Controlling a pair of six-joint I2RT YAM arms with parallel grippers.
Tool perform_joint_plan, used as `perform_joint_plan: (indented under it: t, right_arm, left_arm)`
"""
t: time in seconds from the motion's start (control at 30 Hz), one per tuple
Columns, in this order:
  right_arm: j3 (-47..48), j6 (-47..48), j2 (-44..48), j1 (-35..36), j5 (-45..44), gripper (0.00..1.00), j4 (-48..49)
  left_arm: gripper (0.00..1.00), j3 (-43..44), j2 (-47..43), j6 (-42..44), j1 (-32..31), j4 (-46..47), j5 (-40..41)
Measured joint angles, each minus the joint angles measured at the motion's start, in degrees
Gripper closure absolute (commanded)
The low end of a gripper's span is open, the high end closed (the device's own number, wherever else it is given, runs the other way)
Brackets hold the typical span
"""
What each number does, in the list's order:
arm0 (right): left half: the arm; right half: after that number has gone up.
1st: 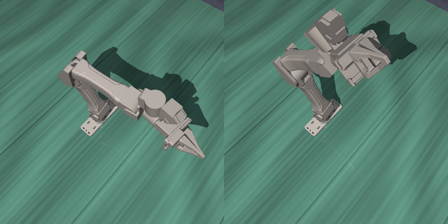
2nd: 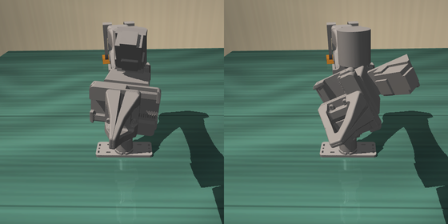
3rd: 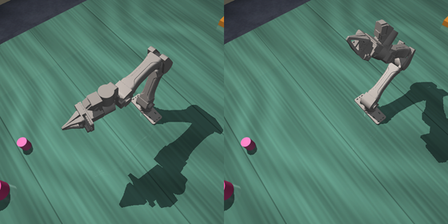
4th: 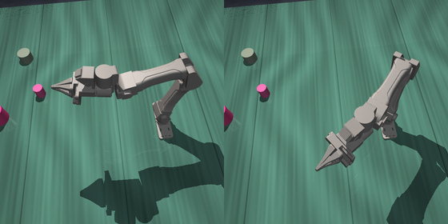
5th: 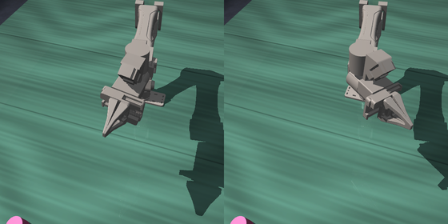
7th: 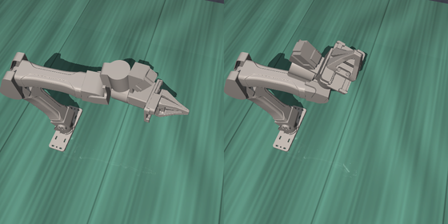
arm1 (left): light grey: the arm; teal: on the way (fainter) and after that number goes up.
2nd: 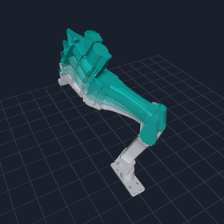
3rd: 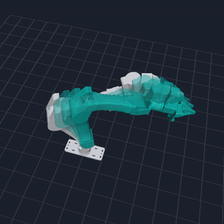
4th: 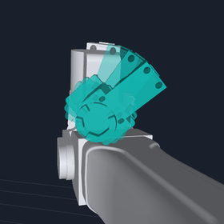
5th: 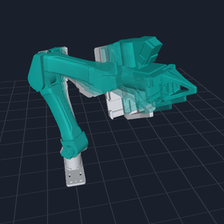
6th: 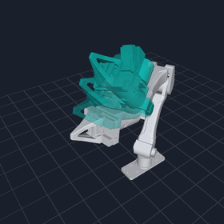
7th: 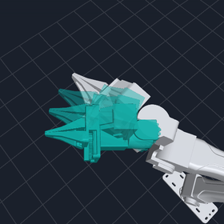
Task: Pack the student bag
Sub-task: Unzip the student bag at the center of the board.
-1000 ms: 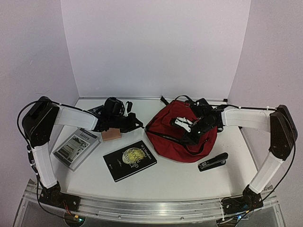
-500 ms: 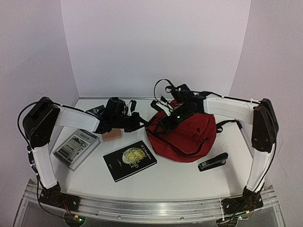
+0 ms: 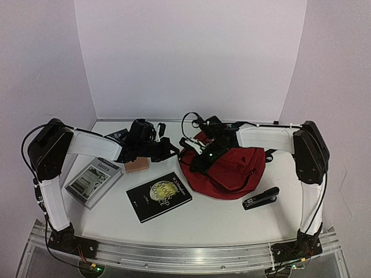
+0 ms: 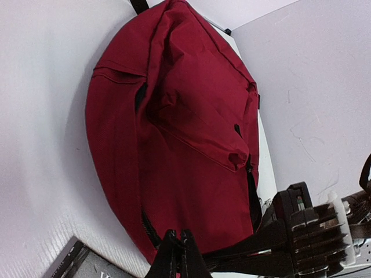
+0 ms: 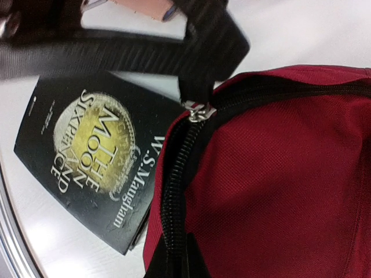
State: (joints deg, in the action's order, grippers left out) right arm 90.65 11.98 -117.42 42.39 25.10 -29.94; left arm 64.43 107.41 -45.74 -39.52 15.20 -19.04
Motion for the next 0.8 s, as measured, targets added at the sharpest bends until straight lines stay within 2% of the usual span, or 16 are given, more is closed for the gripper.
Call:
perform_joint_plan:
  t: [0.2,0.43,0.8]
  right_arm:
    - [-7.53,3.6,6.52,-0.09,0.44,1.0,0.37]
    - [-14.33,9.39,11.72,-0.11,0.07,1.0,1.43]
    - [-18.07,12.99,14.16,-0.35,1.41,1.0,2.05]
  left_arm:
    - [1.0,6.27,4.05,0.3,0.49,-5.92,1.83]
    - [1.0,12.13,11.82,0.13,2.06,-6.2,-0.4]
    - [1.0,22.86,21.36,-0.34,5.35,-6.0,-5.95]
